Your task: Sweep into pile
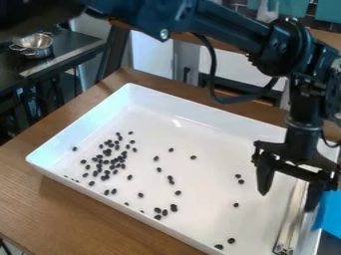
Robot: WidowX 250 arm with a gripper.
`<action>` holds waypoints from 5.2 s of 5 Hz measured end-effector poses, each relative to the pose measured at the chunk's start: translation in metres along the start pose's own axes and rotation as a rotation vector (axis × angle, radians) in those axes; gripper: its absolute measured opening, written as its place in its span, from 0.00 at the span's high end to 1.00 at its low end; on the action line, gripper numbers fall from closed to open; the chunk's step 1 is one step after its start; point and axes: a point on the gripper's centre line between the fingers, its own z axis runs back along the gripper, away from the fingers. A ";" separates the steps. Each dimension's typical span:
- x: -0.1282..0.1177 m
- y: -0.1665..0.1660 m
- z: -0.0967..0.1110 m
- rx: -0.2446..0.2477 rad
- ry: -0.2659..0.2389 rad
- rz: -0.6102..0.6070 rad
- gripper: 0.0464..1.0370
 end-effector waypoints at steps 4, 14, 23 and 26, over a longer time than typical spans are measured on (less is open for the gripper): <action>-0.001 -0.004 -0.010 0.010 0.013 0.026 0.66; -0.043 0.270 0.009 -0.056 0.050 0.228 0.70; -0.030 0.080 0.066 -0.340 -0.049 0.253 0.70; -0.034 0.044 0.033 -0.259 -0.060 0.242 0.70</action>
